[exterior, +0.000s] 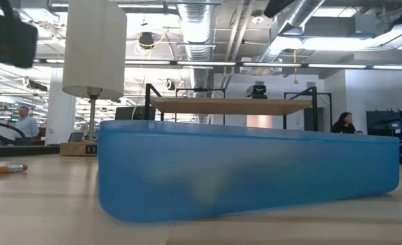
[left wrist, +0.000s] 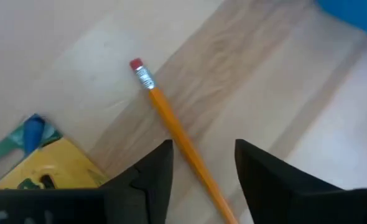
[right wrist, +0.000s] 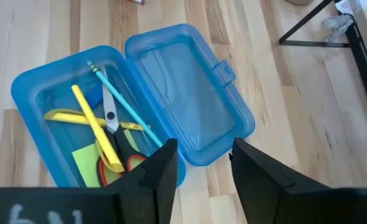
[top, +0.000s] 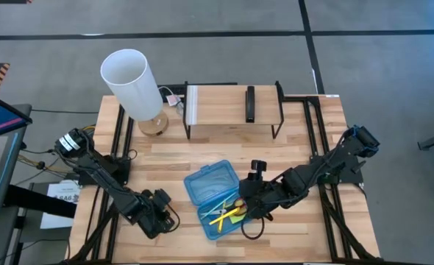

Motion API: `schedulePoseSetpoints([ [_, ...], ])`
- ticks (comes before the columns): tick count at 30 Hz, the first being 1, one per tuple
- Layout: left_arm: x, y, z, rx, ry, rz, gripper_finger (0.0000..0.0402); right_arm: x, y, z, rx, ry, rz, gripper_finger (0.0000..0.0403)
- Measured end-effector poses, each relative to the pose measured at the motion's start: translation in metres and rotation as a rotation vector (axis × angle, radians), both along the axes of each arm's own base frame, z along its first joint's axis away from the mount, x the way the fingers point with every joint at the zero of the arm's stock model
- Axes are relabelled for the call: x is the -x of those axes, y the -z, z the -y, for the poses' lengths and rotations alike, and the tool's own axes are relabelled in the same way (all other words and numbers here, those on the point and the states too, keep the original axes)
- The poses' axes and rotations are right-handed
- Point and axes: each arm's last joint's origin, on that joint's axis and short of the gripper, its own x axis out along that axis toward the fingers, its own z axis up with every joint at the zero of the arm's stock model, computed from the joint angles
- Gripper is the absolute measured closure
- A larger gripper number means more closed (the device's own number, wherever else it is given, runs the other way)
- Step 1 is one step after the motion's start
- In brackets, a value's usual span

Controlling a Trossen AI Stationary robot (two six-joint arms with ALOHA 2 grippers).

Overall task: Pack school essentials
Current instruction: Put the yellow pencil into the blue supply box

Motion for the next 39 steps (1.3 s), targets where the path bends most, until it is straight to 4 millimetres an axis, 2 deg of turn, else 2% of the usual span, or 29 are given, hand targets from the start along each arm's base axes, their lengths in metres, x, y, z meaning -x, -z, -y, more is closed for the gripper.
schedulePoseSetpoints([
  [10, -0.013, 0.007, -0.014, 0.027, -0.063, -0.077, 0.0226, 0.001, 0.0, -0.001, 0.001, -0.004, -0.003, 0.0238],
  [16, -0.024, 0.022, -0.011, 0.05, -0.044, -0.136, 0.0225, 0.001, 0.0, -0.001, 0.0, -0.004, -0.002, 0.0235],
  [20, -0.034, 0.023, -0.007, 0.019, -0.024, -0.182, 0.0228, 0.0, 0.0, -0.001, -0.002, -0.004, 0.002, 0.0236],
  [24, -0.037, 0.016, -0.004, 0.007, -0.05, -0.225, 0.026, 0.001, 0.0, -0.001, -0.002, -0.005, 0.0, 0.0238],
  [33, -0.041, 0.022, -0.004, 0.032, -0.027, -0.208, 0.0388, 0.001, 0.0, -0.002, -0.02, -0.016, -0.012, 0.0237],
  [39, -0.043, 0.023, -0.005, 0.038, 0.012, -0.224, 0.0398, 0.001, 0.001, -0.001, -0.016, -0.017, -0.019, 0.0238],
])
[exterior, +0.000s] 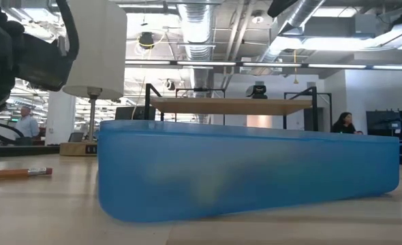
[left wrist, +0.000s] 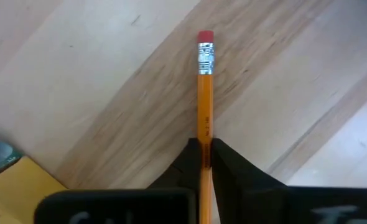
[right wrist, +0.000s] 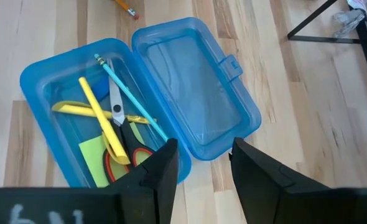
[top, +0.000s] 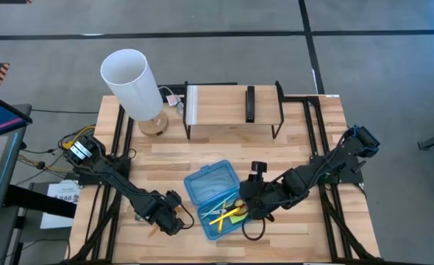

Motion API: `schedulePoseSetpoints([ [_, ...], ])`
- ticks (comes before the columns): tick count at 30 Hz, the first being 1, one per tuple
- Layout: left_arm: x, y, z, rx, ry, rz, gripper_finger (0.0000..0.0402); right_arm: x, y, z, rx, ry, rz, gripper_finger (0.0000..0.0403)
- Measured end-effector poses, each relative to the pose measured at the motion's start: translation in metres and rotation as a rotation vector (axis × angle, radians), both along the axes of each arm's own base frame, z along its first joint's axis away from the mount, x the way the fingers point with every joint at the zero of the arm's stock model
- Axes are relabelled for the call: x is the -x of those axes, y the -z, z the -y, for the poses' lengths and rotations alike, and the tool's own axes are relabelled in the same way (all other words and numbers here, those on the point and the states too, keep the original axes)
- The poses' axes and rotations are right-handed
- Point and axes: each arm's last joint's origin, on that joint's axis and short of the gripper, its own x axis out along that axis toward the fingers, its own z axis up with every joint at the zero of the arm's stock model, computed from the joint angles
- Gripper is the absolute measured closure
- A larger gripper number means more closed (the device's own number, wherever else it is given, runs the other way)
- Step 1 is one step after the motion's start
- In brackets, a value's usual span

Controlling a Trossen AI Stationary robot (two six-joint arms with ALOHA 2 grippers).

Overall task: Pack school essentials
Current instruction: Put the yellow pencil into the blue supply box

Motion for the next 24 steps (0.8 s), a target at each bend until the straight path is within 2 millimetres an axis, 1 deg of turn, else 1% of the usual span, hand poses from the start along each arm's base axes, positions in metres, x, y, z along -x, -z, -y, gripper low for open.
schedulePoseSetpoints([
  [12, -0.008, -0.034, 0.01, -0.015, 0.058, -0.003, 0.0401, 0.001, 0.001, 0.001, 0.009, 0.0, -0.016, 0.0238],
  [17, -0.018, -0.054, 0.016, -0.022, 0.116, 0.051, 0.0401, 0.002, 0.001, 0.001, 0.013, 0.0, -0.024, 0.0236],
  [21, -0.034, -0.077, 0.02, -0.025, 0.198, 0.152, 0.0401, 0.005, -0.002, 0.006, 0.034, 0.008, -0.061, 0.0239],
  [24, -0.051, -0.089, 0.013, -0.041, 0.245, 0.21, 0.0401, 0.008, -0.01, 0.008, 0.048, 0.015, -0.085, 0.0238],
])
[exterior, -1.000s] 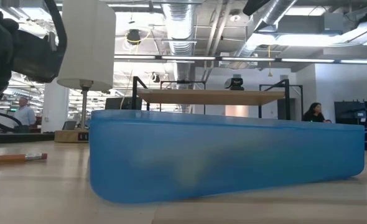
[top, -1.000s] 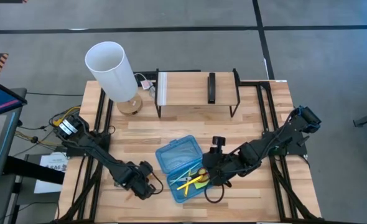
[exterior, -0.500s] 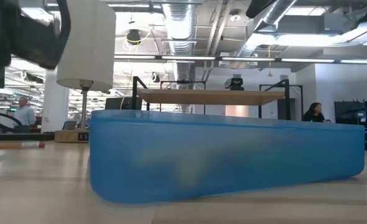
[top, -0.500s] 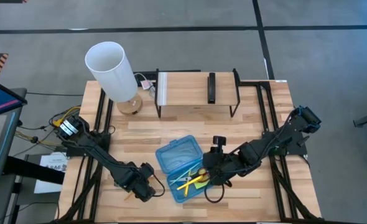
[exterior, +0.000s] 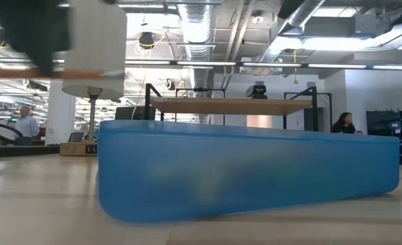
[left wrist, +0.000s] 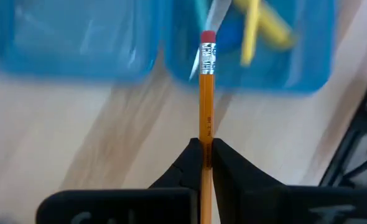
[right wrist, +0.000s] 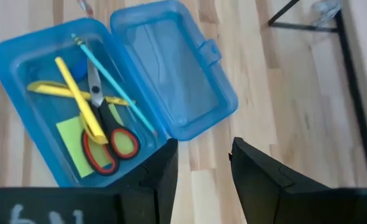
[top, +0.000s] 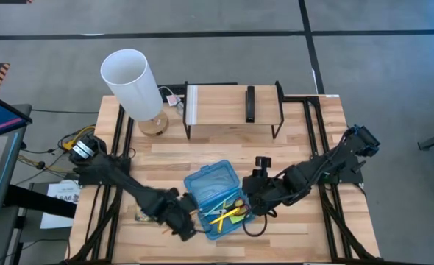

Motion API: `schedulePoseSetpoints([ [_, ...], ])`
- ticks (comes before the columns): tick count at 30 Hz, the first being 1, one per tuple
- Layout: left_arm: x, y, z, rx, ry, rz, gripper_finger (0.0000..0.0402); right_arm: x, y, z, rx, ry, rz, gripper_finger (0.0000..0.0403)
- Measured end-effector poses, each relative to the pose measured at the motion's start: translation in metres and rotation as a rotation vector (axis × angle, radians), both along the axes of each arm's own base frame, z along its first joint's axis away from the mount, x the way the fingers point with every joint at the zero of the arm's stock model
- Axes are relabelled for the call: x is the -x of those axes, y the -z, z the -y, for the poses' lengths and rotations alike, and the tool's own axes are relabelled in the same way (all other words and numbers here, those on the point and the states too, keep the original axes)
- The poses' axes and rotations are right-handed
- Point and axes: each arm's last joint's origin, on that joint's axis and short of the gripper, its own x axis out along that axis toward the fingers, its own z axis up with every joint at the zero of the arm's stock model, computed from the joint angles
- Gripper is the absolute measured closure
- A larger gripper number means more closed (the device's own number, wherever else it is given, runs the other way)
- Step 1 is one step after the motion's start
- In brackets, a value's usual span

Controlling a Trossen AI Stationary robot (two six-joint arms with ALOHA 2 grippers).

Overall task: Pack school essentials
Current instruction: Put the yellow pencil into the blue supply box

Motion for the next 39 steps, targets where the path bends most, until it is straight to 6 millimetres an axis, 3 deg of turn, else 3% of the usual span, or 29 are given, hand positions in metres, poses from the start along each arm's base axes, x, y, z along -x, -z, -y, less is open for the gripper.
schedulePoseSetpoints([
  [7, -0.046, -0.013, -0.036, 0.042, 0.113, 0.194, 0.0401, 0.006, -0.023, 0.005, 0.011, 0.004, -0.007, 0.0239],
  [11, -0.064, -0.019, -0.057, 0.061, 0.141, 0.284, 0.0401, 0.022, -0.037, 0.013, 0.045, 0.027, 0.008, 0.0242],
  [18, -0.083, -0.022, -0.067, 0.063, 0.175, 0.424, 0.0401, 0.047, -0.063, 0.024, 0.025, 0.079, 0.122, 0.0243],
  [25, -0.116, 0.02, -0.065, 0.123, 0.238, 0.382, 0.0401, 0.052, -0.065, 0.021, 0.016, 0.072, 0.128, 0.0243],
  [30, -0.139, 0.031, -0.065, 0.122, 0.235, 0.344, 0.0401, 0.052, -0.057, 0.016, 0.024, 0.061, 0.11, 0.0245],
  [35, -0.144, 0.043, -0.068, 0.095, 0.228, 0.206, 0.0401, 0.054, -0.05, 0.014, 0.021, 0.074, 0.095, 0.0245],
  [39, -0.141, 0.044, -0.07, 0.08, 0.221, 0.157, 0.0372, 0.053, -0.049, 0.014, 0.018, 0.079, 0.096, 0.0243],
])
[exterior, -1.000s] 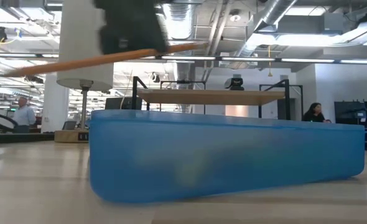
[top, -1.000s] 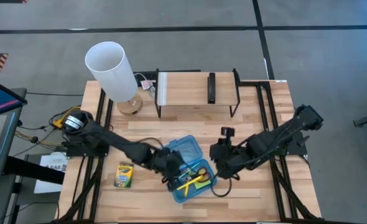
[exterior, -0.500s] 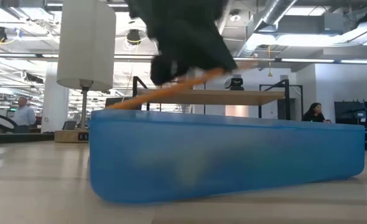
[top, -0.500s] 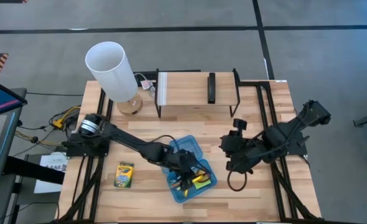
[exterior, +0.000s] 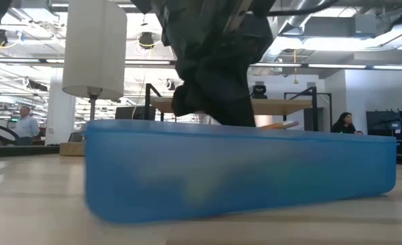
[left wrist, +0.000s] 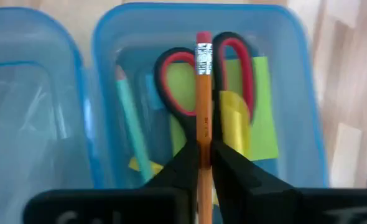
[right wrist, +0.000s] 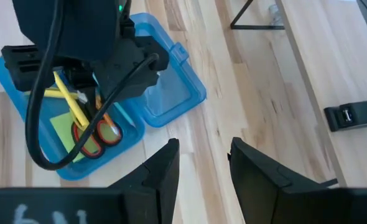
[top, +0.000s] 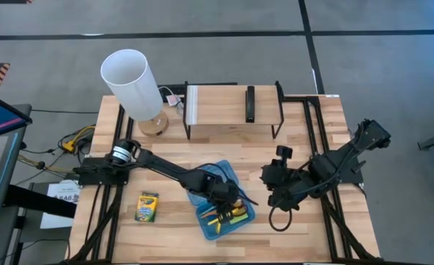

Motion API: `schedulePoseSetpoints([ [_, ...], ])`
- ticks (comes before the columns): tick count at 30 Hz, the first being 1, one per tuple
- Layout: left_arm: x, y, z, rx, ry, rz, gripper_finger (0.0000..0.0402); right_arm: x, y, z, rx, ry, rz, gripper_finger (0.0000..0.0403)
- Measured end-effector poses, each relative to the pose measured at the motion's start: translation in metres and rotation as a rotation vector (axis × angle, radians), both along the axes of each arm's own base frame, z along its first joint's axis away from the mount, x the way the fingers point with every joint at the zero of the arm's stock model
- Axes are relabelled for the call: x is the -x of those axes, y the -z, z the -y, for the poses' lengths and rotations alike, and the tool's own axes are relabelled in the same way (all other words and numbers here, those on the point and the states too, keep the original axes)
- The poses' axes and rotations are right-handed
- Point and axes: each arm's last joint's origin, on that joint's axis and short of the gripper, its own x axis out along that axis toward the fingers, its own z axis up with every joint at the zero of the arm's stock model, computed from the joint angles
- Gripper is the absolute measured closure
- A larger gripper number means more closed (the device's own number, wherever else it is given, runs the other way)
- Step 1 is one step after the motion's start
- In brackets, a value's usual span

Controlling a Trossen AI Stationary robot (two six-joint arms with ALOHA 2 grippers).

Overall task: Pack school essentials
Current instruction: Put the yellow pencil into the blue supply box, then put the box of crayons into the blue supply box

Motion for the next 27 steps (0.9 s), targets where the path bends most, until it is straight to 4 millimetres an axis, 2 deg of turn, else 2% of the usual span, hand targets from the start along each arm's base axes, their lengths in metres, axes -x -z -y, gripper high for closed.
schedulePoseSetpoints([
  [3, 0.001, -0.003, -0.001, -0.011, 0.012, 0.002, 0.0331, 0.0, 0.0, 0.0, -0.003, 0.001, 0.004, 0.0244],
  [9, 0.005, -0.021, 0.002, -0.057, 0.061, -0.002, 0.0258, -0.001, 0.0, 0.0, -0.005, 0.002, 0.008, 0.0242],
  [13, 0.022, -0.054, 0.012, -0.176, 0.062, 0.048, 0.024, -0.001, 0.0, 0.0, -0.007, 0.001, 0.011, 0.0242],
  [16, 0.049, -0.076, 0.029, -0.28, 0.064, 0.09, 0.024, -0.001, -0.001, -0.001, -0.009, 0.0, 0.013, 0.0244],
  [21, 0.107, -0.093, 0.051, -0.363, -0.002, 0.14, 0.0249, -0.002, -0.001, -0.001, -0.013, -0.007, 0.025, 0.0245],
  [23, 0.131, -0.092, 0.054, -0.365, -0.056, 0.161, 0.0251, -0.004, -0.002, -0.002, -0.016, -0.018, 0.039, 0.0244],
  [27, 0.182, -0.076, 0.052, -0.328, -0.174, 0.163, 0.0253, -0.009, -0.005, -0.005, -0.027, -0.045, 0.085, 0.0241],
])
